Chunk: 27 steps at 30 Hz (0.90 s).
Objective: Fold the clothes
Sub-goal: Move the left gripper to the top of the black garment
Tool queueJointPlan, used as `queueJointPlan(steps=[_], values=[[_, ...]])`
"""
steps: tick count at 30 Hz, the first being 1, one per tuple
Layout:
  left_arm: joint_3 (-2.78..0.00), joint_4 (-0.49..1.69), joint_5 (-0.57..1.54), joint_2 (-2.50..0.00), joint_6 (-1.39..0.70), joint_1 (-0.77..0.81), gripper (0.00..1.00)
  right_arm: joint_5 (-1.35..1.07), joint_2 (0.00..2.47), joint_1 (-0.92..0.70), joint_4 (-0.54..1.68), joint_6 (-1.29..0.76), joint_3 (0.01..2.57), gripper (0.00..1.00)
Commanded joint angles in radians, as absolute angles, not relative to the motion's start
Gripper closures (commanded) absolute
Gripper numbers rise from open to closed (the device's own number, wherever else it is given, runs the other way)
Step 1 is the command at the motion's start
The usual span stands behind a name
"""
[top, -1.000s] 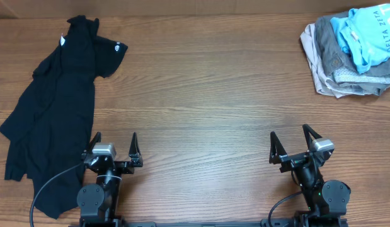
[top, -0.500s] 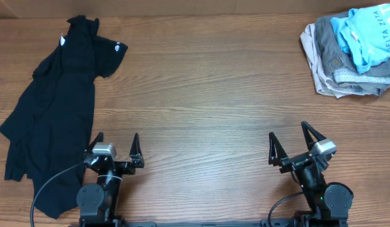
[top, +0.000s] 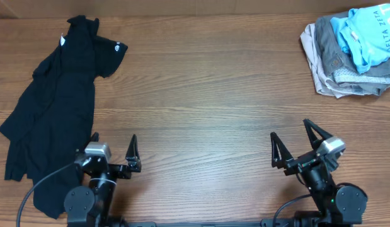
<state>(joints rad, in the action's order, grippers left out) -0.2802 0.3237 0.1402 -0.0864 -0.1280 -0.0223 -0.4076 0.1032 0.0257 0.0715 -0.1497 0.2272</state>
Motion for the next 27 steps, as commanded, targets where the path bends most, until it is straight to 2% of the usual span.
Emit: queueJointPlan(steps=[1, 12, 23, 27], values=[[-0.351, 0.333, 0.155, -0.175, -0.108, -0.033, 0.0, -0.445, 0.182, 0.028, 0.081, -0.149, 0.319, 0.0], [-0.641, 0.448, 0.185, -0.617, -0.109, -0.032, 0.0, -0.511, 0.532, 0.028, 0.191, -0.051, 0.593, 0.0], [-1.209, 0.838, 0.221, -1.179, -0.108, -0.032, 0.0, -0.511, 0.978, 0.018, 0.51, -0.048, 0.911, 0.0], [-1.377, 0.935, 0.255, -1.369, -0.103, -0.033, 0.0, -0.519, 1.108, -0.007, 0.554, -0.049, 0.965, 0.0]])
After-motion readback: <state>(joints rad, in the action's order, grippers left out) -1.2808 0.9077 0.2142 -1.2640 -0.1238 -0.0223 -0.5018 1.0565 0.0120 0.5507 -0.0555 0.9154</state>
